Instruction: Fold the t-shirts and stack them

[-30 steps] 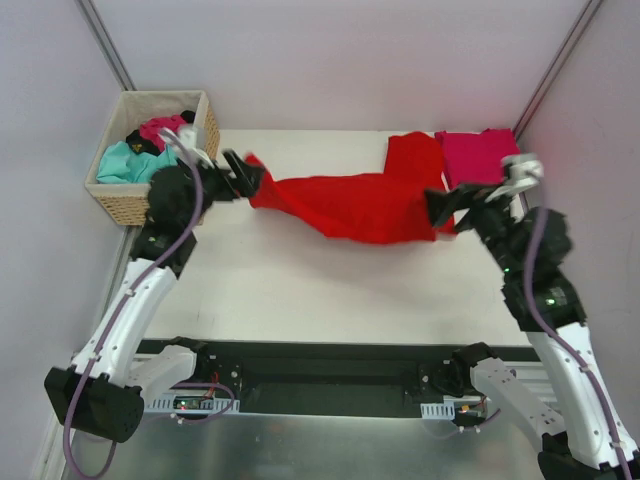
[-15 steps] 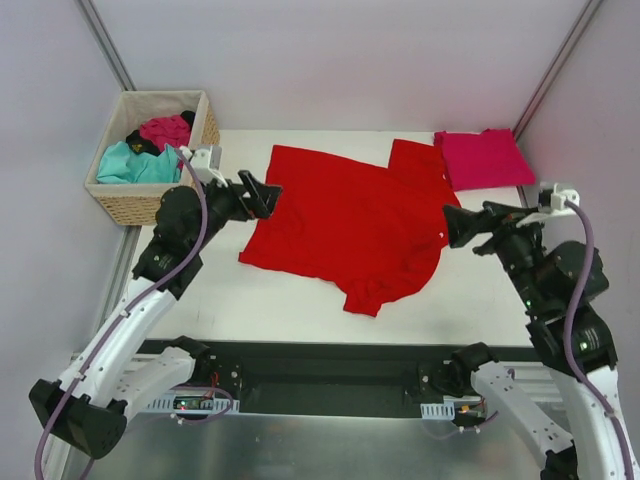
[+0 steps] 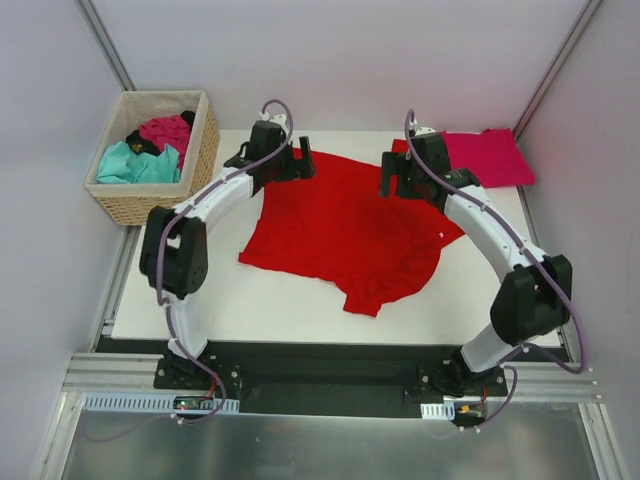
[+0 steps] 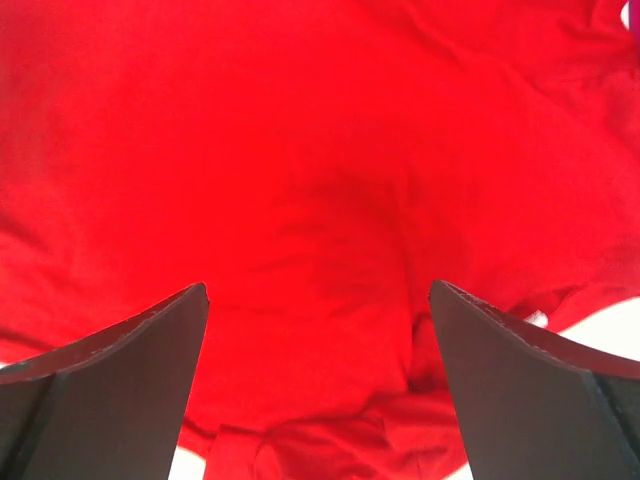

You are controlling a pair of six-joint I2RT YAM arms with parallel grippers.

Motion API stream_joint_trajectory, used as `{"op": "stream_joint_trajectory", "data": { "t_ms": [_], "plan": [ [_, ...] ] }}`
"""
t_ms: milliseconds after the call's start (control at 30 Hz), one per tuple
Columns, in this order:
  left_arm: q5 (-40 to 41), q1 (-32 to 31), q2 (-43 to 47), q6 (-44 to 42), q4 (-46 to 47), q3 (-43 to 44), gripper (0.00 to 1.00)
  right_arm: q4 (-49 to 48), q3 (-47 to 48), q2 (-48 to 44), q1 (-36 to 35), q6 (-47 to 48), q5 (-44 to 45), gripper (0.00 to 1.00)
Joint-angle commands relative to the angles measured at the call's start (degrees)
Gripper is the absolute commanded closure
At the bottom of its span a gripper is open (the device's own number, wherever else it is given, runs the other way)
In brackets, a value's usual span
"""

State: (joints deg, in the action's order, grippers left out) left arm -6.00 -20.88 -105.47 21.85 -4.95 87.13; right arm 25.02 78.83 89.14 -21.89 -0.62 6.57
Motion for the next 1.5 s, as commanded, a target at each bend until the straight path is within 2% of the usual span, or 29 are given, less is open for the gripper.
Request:
{"op": "stream_joint_trajectory", "data": {
  "t_ms": [0,133,300,467,667,900,1200,1300,1367,1467],
  "plan": [
    [-3.3,1.5,-7.9,0.9,-2.9,5.9,0.01,-2.3,8.4,4.9,3.6,0.0,-0.1,0.04],
    [-4.5,2.4,-12.0,2.6,-2.8,5.6,0.01,-2.5,8.5,9.5,5.3,-1.2,-2.6,0.04],
    [-3.1,2.5,-11.8,4.4,-2.8,1.6,0.01,-6.1,-1.7,11.5,4.3,-5.1,-4.7,0.04],
    [-0.6,2.5,-9.0,7.5,-4.8,-5.2,0.01,-5.9,-6.7,14.3,0.4,-6.6,-3.5,0.04],
    [2.0,2.3,-7.5,11.3,-10.0,-11.4,0.01,-5.9,-12.0,12.2,-4.8,-8.2,-2.5,0.04],
    [5.2,-0.7,-1.9,14.7,-11.0,-24.8,0.01,-5.2,-21.3,6.8,-12.1,-11.4,-0.5,0.04],
    [9.3,-7.7,14.5,22.2,-11.3,-42.0,0.01,-0.4,-35.2,-5.2,-25.0,-20.1,5.8,0.04],
    [10.5,-9.4,22.8,24.9,-13.3,-45.3,0.01,2.6,-35.9,-10.0,-28.2,-22.1,8.8,0.04],
    [11.7,-10.2,30.1,26.2,-15.4,-45.6,0.01,6.2,-34.7,-14.4,-28.8,-22.5,10.8,0.04],
    [15.9,-10.5,39.2,25.2,-20.3,-39.5,0.01,10.6,-27.6,-21.3,-28.8,-19.9,19.2,0.04]
  ]
}}
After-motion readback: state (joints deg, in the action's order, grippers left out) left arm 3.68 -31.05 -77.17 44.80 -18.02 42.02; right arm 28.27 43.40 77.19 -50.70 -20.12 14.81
